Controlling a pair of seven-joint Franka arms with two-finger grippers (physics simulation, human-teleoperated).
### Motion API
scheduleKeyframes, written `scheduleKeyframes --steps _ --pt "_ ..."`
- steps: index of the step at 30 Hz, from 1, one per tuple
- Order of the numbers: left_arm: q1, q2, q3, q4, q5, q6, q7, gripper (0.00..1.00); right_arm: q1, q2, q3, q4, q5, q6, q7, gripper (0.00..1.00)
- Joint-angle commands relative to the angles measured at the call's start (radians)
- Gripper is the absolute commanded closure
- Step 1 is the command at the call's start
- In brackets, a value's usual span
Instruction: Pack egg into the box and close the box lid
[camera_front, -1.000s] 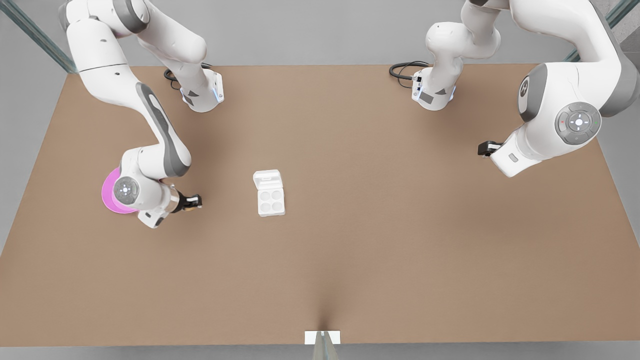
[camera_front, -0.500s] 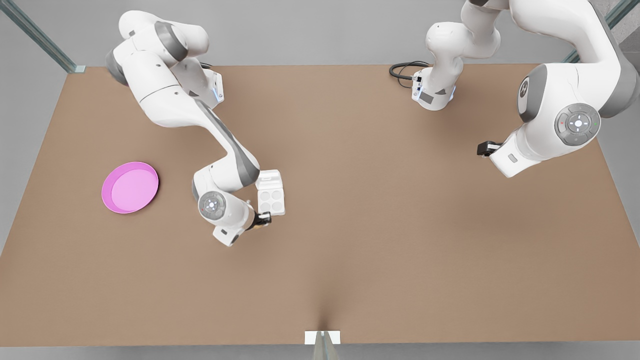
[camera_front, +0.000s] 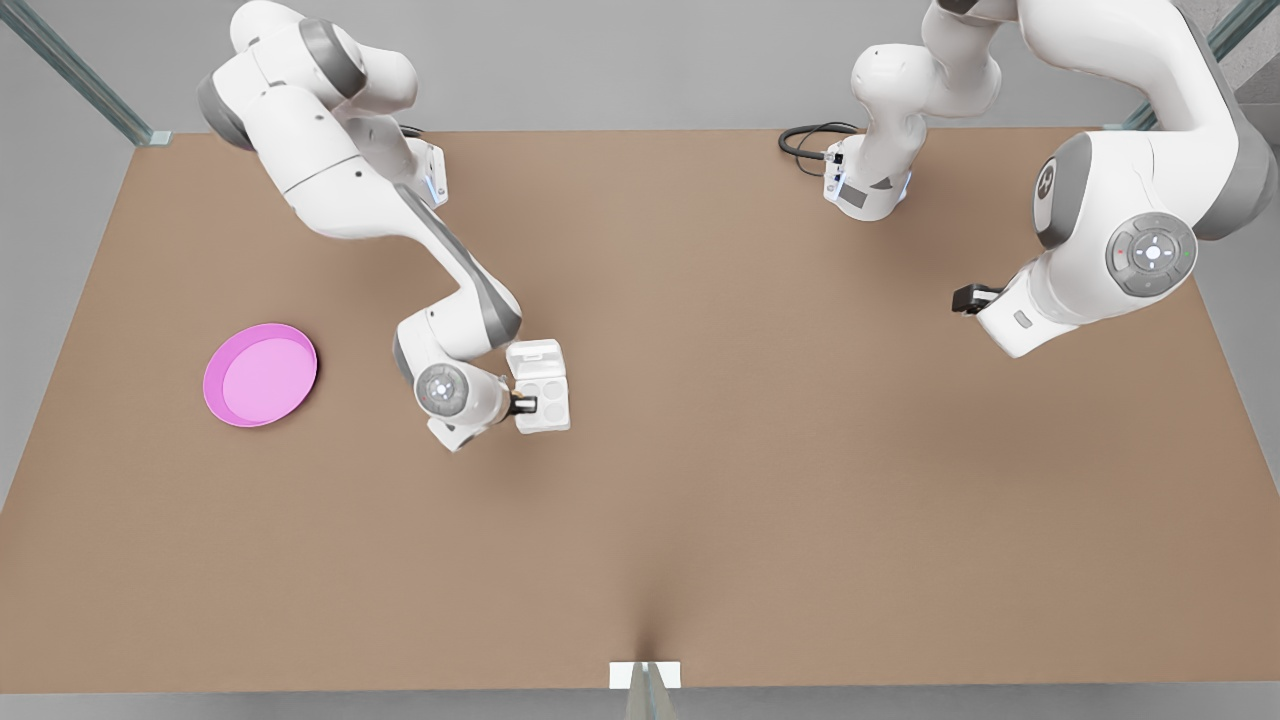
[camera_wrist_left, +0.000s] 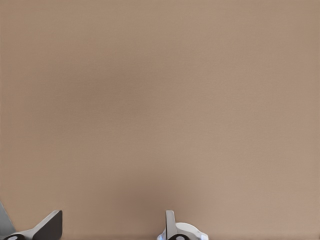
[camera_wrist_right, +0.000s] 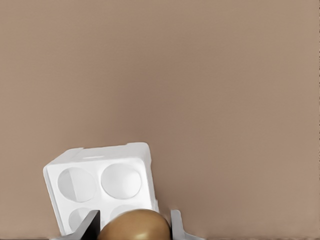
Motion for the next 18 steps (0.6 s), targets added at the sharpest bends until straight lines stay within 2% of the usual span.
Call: scheduleKeyframes --steps 1,14,16,17,18 --pt "0.0 0.003 0.001 0.0 -0.005 -0.008 0.001 0.0 -0.014 -0.018 0.02 -0.031 -0.018 0.008 0.211 0.62" --pt "0.005 0.011 0.004 0.0 -0.006 -0.017 0.001 0.0 0.065 -0.02 0.022 -0.042 -0.015 0.051 0.261 0.61" --pt "0.003 0.011 0.004 0.0 -0.006 -0.019 0.001 0.0 0.066 -0.02 0.022 -0.044 -0.015 0.051 0.261 0.59" --pt "0.005 0.011 0.004 0.0 -0.006 -0.019 0.001 0.0 0.066 -0.018 0.022 -0.044 -0.015 0.048 0.261 0.0" --pt "0.005 0.012 0.004 0.0 -0.006 -0.019 0.001 0.0 0.066 -0.018 0.022 -0.044 -0.015 0.035 0.258 0.0"
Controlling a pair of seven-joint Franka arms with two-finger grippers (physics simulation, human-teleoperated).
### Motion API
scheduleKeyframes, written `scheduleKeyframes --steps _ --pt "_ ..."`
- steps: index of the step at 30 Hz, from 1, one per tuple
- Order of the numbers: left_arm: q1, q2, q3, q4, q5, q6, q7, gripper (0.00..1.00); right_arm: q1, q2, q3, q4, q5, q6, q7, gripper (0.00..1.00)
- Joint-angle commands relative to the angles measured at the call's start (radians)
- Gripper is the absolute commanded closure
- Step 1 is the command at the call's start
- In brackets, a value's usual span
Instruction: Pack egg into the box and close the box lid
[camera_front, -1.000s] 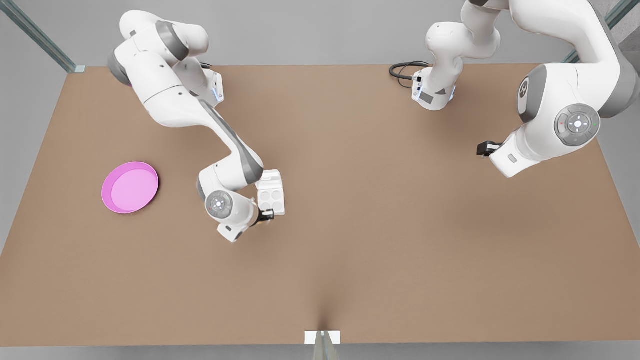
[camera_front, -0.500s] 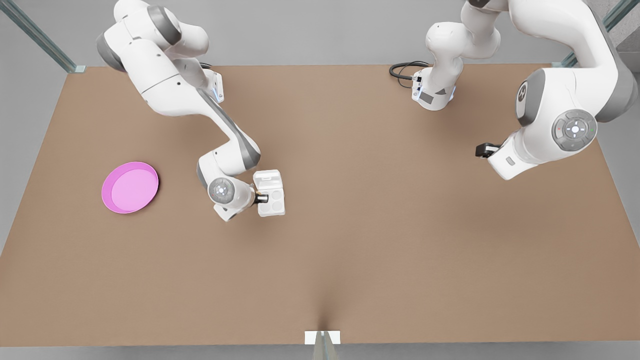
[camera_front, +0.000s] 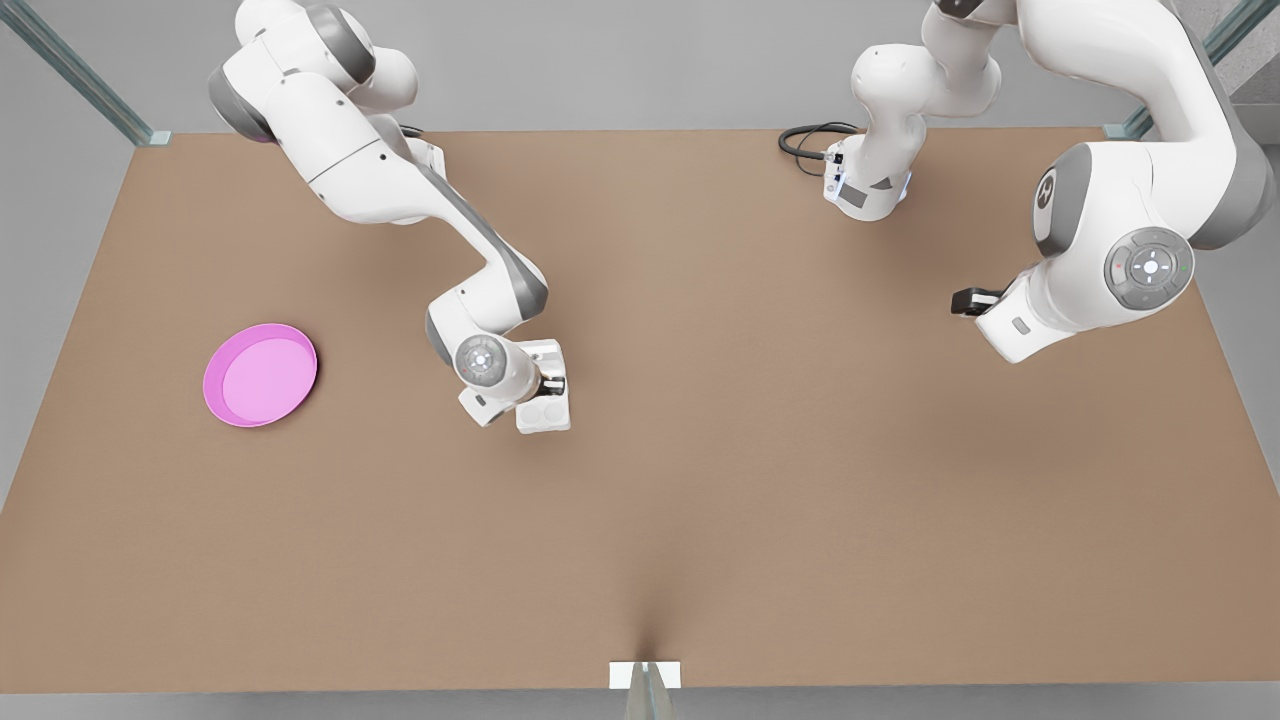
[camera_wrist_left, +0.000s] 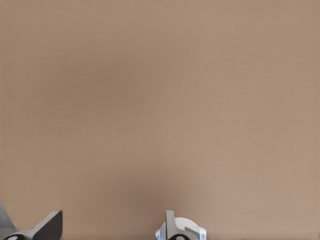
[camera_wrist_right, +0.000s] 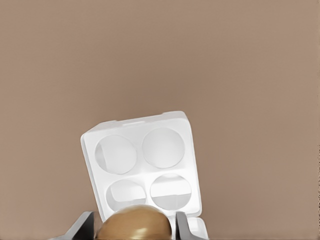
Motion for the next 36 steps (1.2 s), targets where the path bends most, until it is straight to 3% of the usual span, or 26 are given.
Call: scheduleKeyframes --steps 1,7,9,11,13,14,15,17,18,19,21,25,36 --pt "0.001 -0.002 0.0 0.0 0.0 -0.003 0.001 0.0 0.003 0.0 0.0 0.001 -0.006 -0.017 0.122 0.0" --pt "-0.001 -0.002 0.0 0.0 0.0 -0.004 -0.001 0.0 -0.028 0.001 0.0 0.015 -0.006 -0.025 0.068 0.0" --pt "-0.001 -0.002 0.0 0.0 0.0 -0.004 0.001 0.0 -0.098 0.0 -0.004 0.139 -0.014 -0.071 -0.039 0.0" --pt "0.001 -0.002 0.0 0.002 0.0 -0.009 0.001 0.0 -0.35 -0.019 -0.004 0.381 -0.086 -0.305 -0.542 0.0" --pt "-0.001 -0.003 0.016 0.008 0.005 -0.127 -0.004 0.03 -0.514 -0.171 -0.003 0.435 -0.143 -0.565 -0.73 0.0" --pt "-0.027 -0.003 -0.044 0.034 0.002 -0.234 -0.105 0.7 -0.514 -0.171 -0.001 0.435 -0.201 -0.572 -0.737 0.0" --pt "-0.148 0.001 -0.049 0.034 -0.013 -0.253 -0.202 0.79 -0.523 -0.171 -0.003 0.437 -0.198 -0.576 -0.734 0.0" --pt "-0.356 0.066 -0.049 0.034 -0.301 -0.239 -0.766 0.79 -0.533 -0.171 -0.003 0.438 -0.189 -0.576 -0.734 0.0" --pt "-0.45 0.112 -0.049 0.034 -0.406 -0.136 -0.991 0.79 -0.533 -0.169 -0.006 0.458 -0.187 -0.576 -0.733 0.0" --pt "-0.524 0.17 -0.05 0.034 -0.47 0.063 -1.272 0.79 -0.543 -0.169 -0.004 0.458 -0.186 -0.577 -0.734 0.0" --pt "-0.665 0.214 -0.049 0.033 -0.481 0.186 -1.463 0.79 -0.543 -0.169 -0.003 0.458 -0.178 -0.582 -0.733 0.0" --pt "-0.806 0.314 -0.049 0.033 -0.494 0.474 -1.633 0.79 -0.54 -0.169 -0.003 0.458 -0.178 -0.583 -0.733 0.0" --pt "-0.912 0.553 -0.05 0.033 -0.395 1.056 -1.721 0.79 -0.534 -0.167 -0.003 0.46 -0.168 -0.583 -0.731 0.0"
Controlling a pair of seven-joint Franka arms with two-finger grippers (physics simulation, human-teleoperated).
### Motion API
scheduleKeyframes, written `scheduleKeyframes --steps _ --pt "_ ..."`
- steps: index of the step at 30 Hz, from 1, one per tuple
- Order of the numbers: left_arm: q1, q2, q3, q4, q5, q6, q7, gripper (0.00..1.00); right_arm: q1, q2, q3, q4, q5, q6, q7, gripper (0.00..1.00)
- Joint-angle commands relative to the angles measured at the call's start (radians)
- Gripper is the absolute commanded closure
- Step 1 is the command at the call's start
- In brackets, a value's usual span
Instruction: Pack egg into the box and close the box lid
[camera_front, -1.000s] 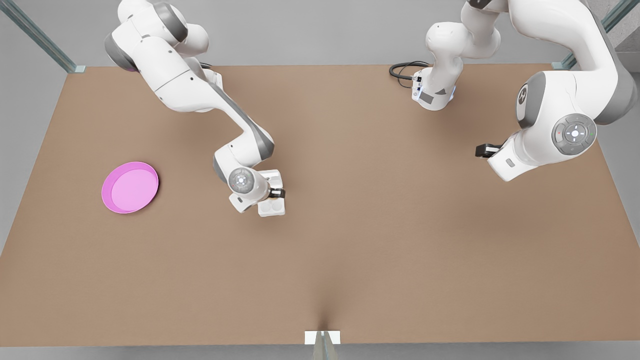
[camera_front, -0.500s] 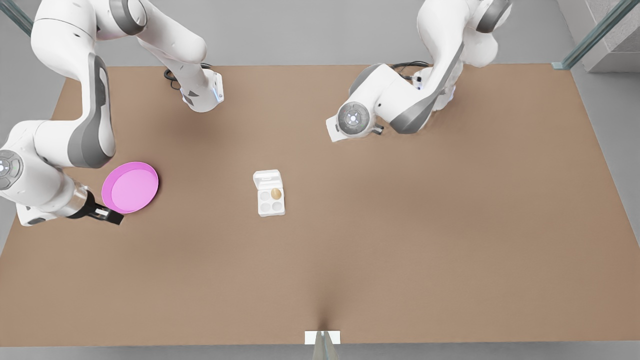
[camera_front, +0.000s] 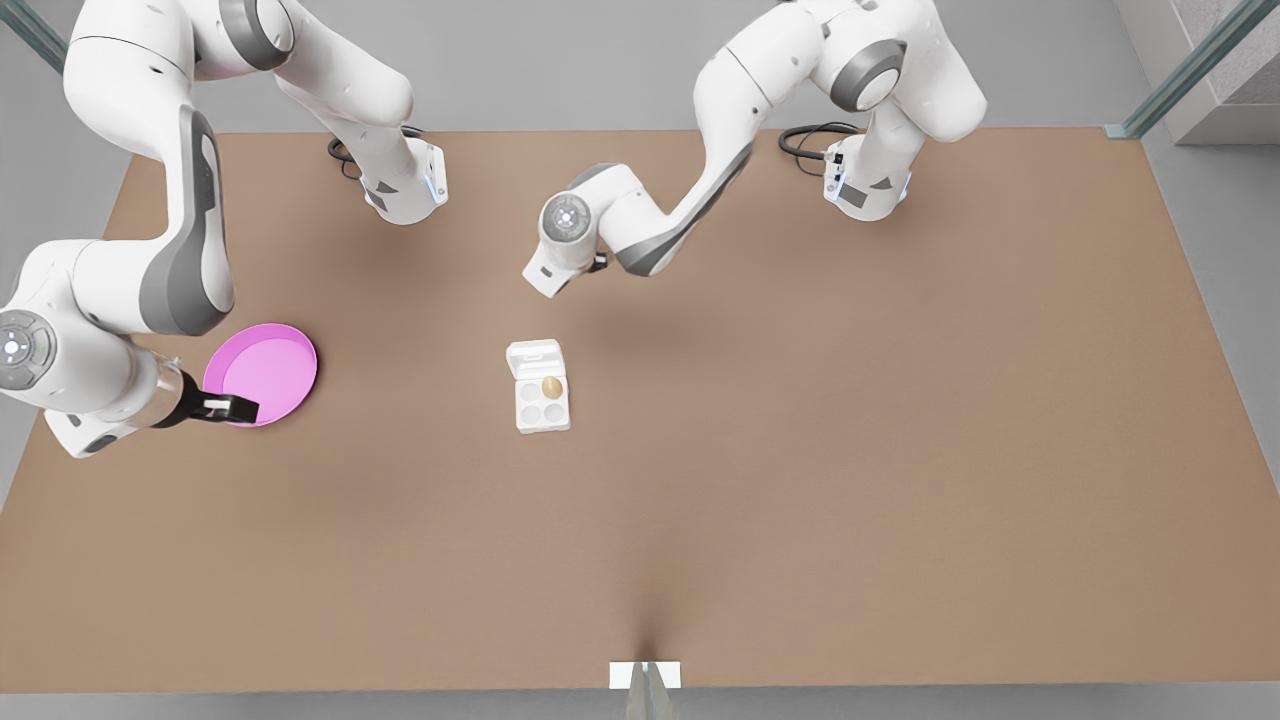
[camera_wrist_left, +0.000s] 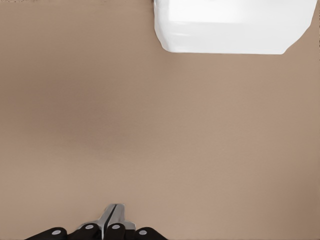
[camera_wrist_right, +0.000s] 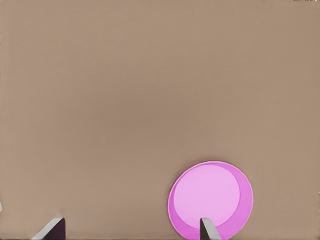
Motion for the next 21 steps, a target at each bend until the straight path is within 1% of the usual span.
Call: scheduleKeyframes --steps 1,4,5,7,9,14,18,21 --pt "-0.008 0.036 0.0 0.002 0.056 0.299 -0.611 0.79 -0.004 -0.001 0.001 0.001 0.015 -0.008 -0.174 0.0" --pt "-0.038 0.085 0.0 0.002 0.054 0.394 -0.61 0.79 -0.004 -0.001 0.0 0.013 0.016 -0.007 -0.176 0.0" --pt "-0.038 0.103 0.0 0.002 0.094 0.428 -0.611 0.79 -0.004 -0.001 0.0 0.013 0.016 -0.008 -0.176 0.0" --pt "-0.04 0.12 0.0 0.002 0.101 0.456 -0.61 0.79 -0.004 -0.001 0.0 0.013 0.015 -0.008 -0.176 0.0" --pt "-0.032 0.122 0.011 0.002 0.143 0.457 -0.61 0.79 -0.005 -0.001 0.0 0.014 0.016 -0.008 -0.176 0.0" --pt "-0.032 0.103 0.028 0.003 0.144 0.456 -0.604 0.79 -0.005 -0.001 0.0 0.013 0.016 -0.007 -0.176 0.0" --pt "-0.032 0.092 0.081 0.002 0.143 0.448 -0.6 0.79 -0.005 -0.001 0.0 0.014 0.016 -0.007 -0.176 0.0" --pt "-0.025 0.086 0.092 0.002 0.143 0.448 -0.599 0.79 -0.005 -0.001 0.0 0.014 0.016 -0.007 -0.176 0.0"
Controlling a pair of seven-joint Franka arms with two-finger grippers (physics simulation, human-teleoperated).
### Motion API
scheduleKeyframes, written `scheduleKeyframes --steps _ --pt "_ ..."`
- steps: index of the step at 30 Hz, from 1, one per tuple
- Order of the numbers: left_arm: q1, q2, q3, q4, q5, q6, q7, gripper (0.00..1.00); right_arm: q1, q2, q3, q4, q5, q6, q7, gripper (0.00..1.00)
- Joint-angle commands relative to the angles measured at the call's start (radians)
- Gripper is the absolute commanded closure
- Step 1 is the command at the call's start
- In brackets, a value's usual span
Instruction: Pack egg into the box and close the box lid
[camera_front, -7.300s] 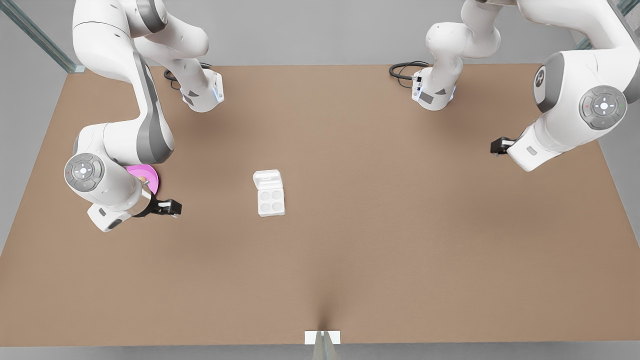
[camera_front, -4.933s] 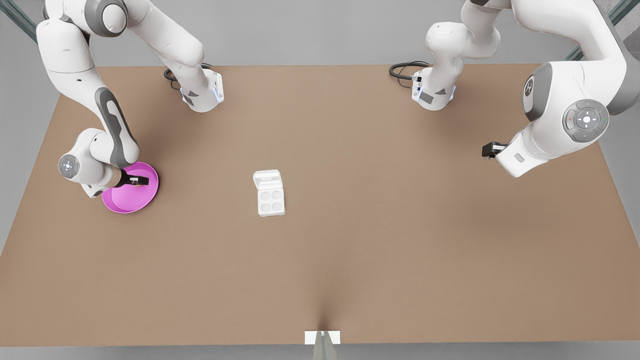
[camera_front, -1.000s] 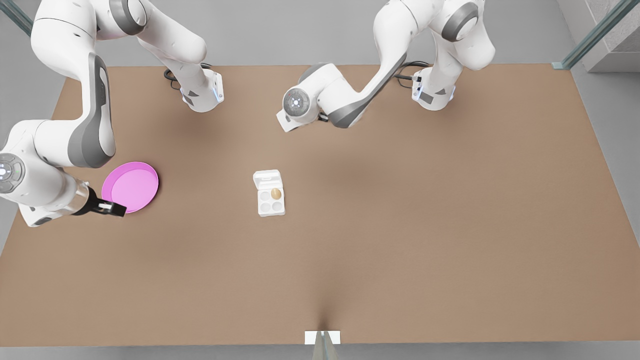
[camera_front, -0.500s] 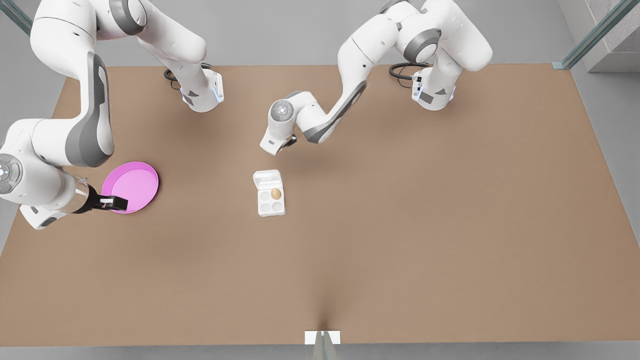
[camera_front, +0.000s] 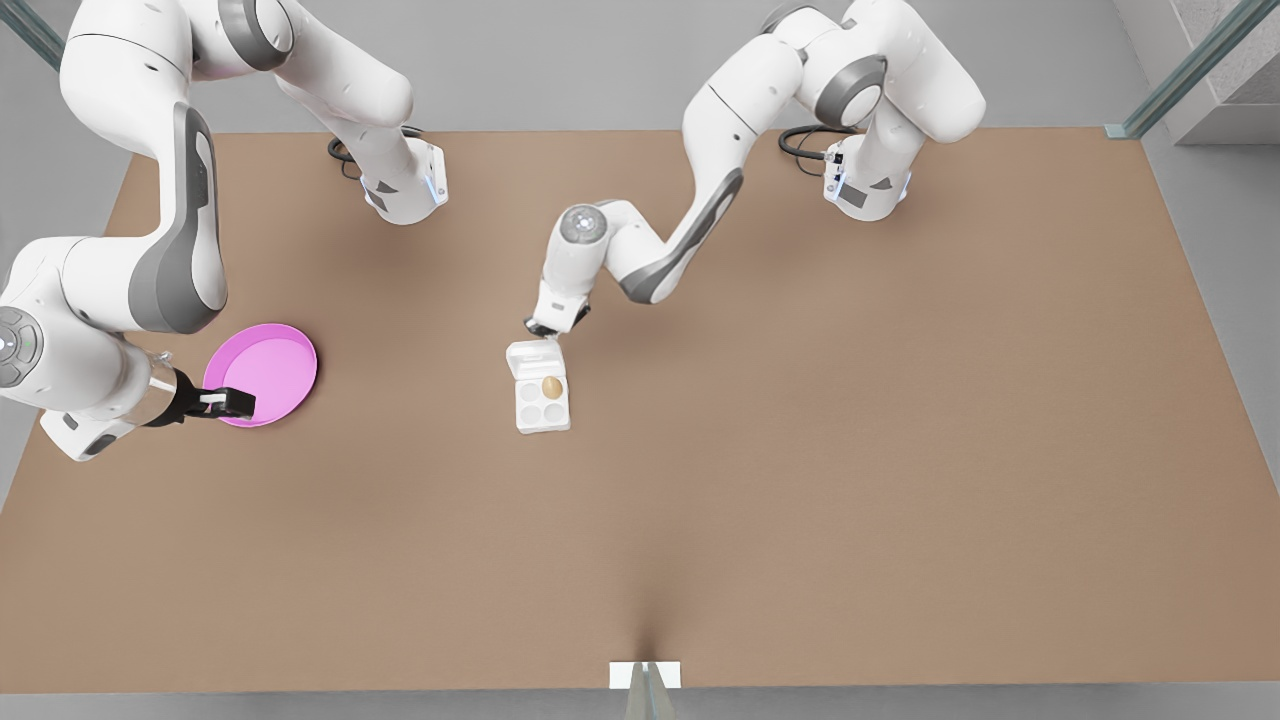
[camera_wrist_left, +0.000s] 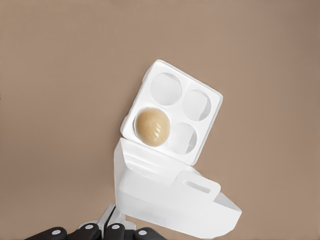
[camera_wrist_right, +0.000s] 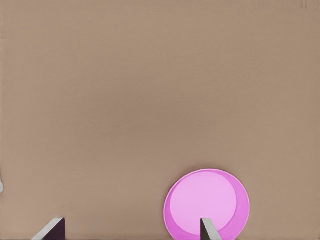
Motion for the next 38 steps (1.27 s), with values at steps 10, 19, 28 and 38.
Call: scheduleKeyframes --steps 10,19,28,38 --pt "0.081 -0.003 0.016 0.005 0.004 0.016 -0.169 0.79 0.0 -0.001 0.001 0.0 -0.001 0.0 -0.055 0.0" --pt "0.393 -0.086 0.034 0.269 -0.003 -0.752 0.271 0.46 -0.002 -0.001 0.001 0.0 -0.001 0.0 -0.055 0.0" --pt "0.872 -0.617 0.021 0.169 0.139 -1.326 1.603 0.0 0.0 0.011 -0.007 0.007 -0.007 0.035 -0.044 0.0" --pt "0.871 -0.611 0.021 0.171 0.138 -1.339 1.648 0.0 -0.025 0.049 -0.007 0.008 0.008 0.044 -0.055 0.0"
